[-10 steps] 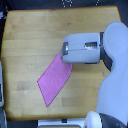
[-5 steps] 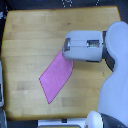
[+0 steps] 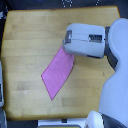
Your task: Folding a cloth
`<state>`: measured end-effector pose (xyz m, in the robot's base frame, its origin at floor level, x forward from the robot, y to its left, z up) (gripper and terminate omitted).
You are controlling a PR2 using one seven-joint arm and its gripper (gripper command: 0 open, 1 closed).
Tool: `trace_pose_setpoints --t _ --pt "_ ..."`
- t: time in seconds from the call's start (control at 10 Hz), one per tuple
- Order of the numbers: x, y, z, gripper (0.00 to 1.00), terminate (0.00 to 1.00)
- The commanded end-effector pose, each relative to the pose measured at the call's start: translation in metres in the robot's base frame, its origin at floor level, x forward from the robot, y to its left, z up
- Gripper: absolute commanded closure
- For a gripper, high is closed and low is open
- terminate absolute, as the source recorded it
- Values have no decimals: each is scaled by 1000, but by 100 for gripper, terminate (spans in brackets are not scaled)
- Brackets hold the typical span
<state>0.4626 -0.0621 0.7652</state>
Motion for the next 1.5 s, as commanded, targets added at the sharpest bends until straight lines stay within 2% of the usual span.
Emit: trace_pose_setpoints --t 0.0,0.1,0.2,0.4,0.5,0.6,0.7,0.8,1.0,1.4 --pt "4 6 63 100 0" --pt "-14 24 80 100 0" --pt "-20 28 83 100 0" --pt "-56 48 96 100 0" --pt "-64 53 98 100 0" --pt "-89 69 99 100 0" --pt "-90 70 99 100 0" --pt "-105 95 102 100 0" --pt "-113 103 102 100 0" --pt "-131 128 75 100 0"
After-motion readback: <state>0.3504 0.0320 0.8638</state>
